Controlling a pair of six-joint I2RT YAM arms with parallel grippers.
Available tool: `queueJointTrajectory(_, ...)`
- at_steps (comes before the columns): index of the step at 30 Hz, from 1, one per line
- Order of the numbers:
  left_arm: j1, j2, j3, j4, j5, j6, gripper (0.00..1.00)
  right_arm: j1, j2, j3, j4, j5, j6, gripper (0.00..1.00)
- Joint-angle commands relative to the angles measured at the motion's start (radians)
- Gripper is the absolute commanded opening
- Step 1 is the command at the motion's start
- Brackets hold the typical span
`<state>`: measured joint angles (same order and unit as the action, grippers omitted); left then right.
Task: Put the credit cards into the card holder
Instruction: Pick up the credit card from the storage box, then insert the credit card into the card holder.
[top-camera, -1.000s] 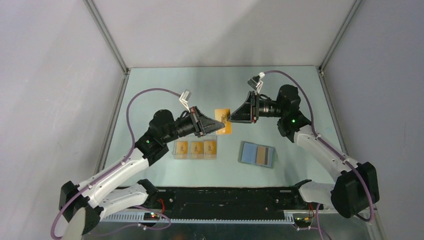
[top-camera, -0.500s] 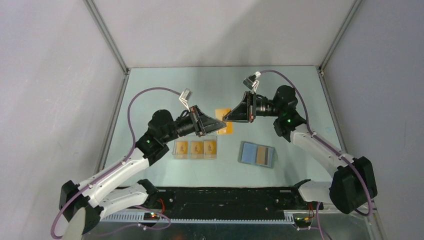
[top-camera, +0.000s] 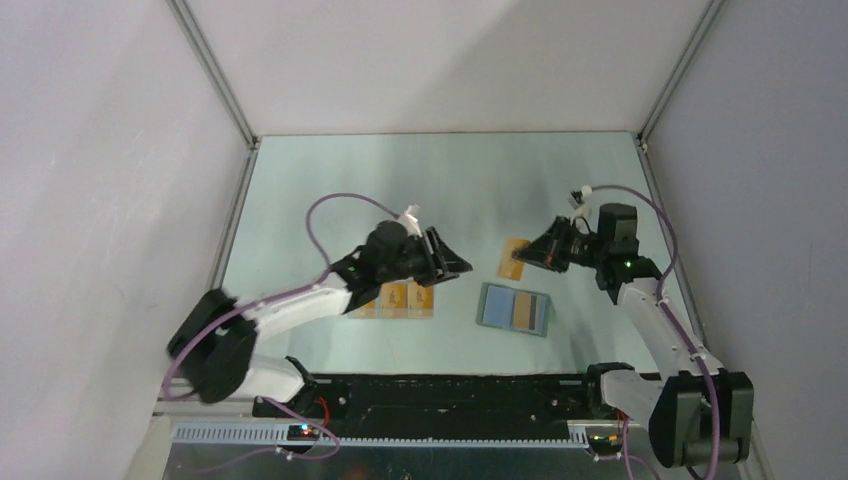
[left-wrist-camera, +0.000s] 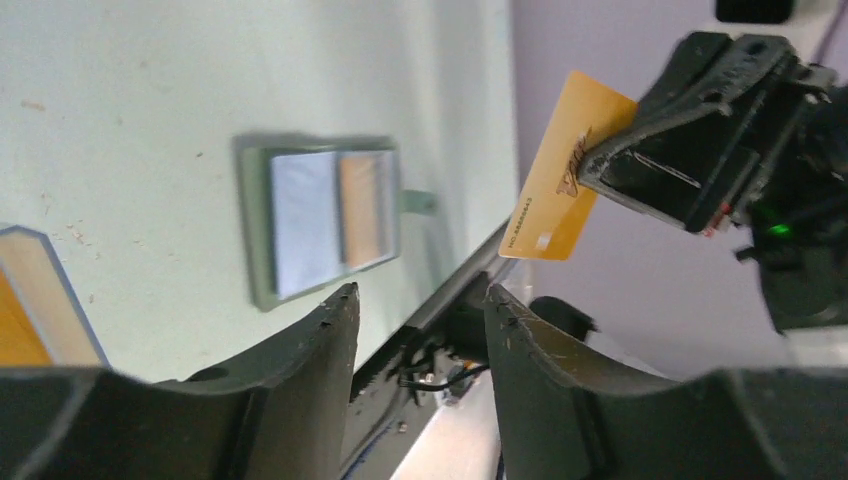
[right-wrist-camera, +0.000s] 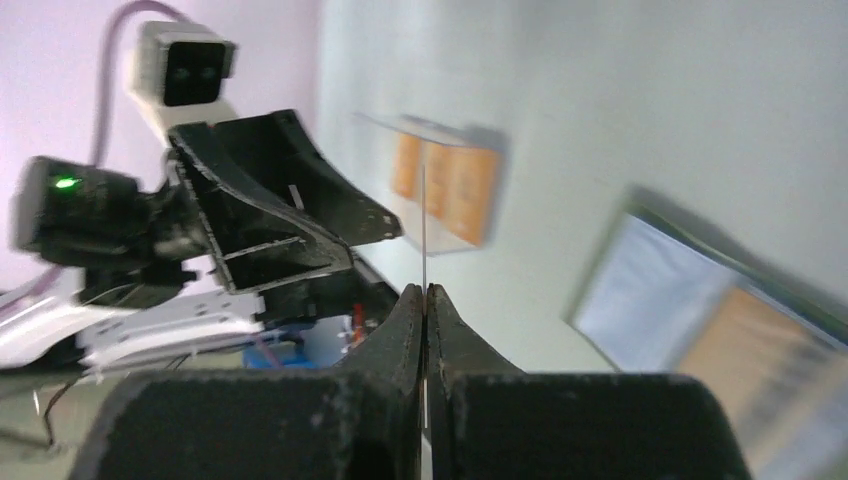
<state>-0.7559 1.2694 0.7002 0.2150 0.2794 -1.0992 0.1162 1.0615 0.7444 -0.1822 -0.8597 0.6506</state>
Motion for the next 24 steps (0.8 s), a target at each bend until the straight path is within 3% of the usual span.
queueJointTrajectory(1, -0.06, 0.202, 0.134, -0.011, -0.011, 0.007, 0.5, -0.093, -0.002, -0.119, -0.1, 0.067, -0.163, 0.0)
queueJointTrajectory(6, -0.109, 0.447, 0.28, -0.039, -0.019, 0.029, 0.41, -0.109, 0.057, -0.207, -0.053, 0.152, -0.181, 0.0)
queueJointTrajectory(11, -0.13, 0.555, 0.327, -0.118, -0.061, 0.057, 0.31, -0.108, 0.103, -0.258, -0.013, 0.218, -0.166, 0.0)
queueJointTrajectory(19, -0.14, 0.644, 0.332, -0.15, -0.058, 0.068, 0.2, -0.108, 0.151, -0.273, -0.007, 0.332, -0.17, 0.0)
queueJointTrajectory(24, -0.14, 0.655, 0.331, -0.169, -0.057, 0.078, 0.19, -0.108, 0.191, -0.285, 0.052, 0.3, -0.156, 0.0)
